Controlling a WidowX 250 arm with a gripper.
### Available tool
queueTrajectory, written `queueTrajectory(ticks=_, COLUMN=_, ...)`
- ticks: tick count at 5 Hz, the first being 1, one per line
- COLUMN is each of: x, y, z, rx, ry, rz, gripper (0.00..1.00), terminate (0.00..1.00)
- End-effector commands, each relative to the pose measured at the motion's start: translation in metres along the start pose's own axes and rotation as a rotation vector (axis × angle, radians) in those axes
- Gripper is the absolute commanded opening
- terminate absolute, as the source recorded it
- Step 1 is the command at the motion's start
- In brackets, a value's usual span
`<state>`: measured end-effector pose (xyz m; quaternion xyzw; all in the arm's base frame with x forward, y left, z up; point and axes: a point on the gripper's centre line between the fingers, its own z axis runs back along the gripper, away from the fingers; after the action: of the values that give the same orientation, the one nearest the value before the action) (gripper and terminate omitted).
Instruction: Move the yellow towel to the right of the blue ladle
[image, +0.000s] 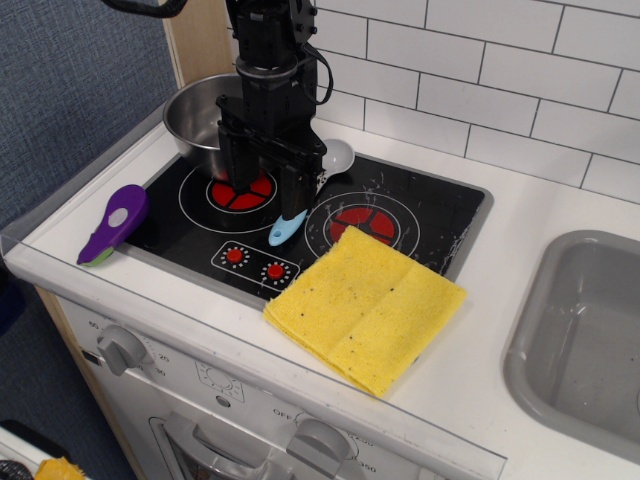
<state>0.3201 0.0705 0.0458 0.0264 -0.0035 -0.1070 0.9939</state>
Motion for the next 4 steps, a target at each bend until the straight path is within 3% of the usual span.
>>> queueTrajectory(ticks=1, x=0.0, y=0.0, z=0.0, rx=0.0, ry=0.0, rz=0.0, gripper=1.0, terminate=0.0)
queueTrajectory(ticks=3, x=-0.008, y=-0.072, z=0.002, rx=0.016, ry=-0.031, rz=-0.232, gripper=1.0, terminate=0.0)
queueTrajectory(ticks=4, x=-0.013, y=-0.095, z=-0.004, rx=-0.017, ry=-0.037, rz=-0.257, gripper=1.0, terminate=0.0)
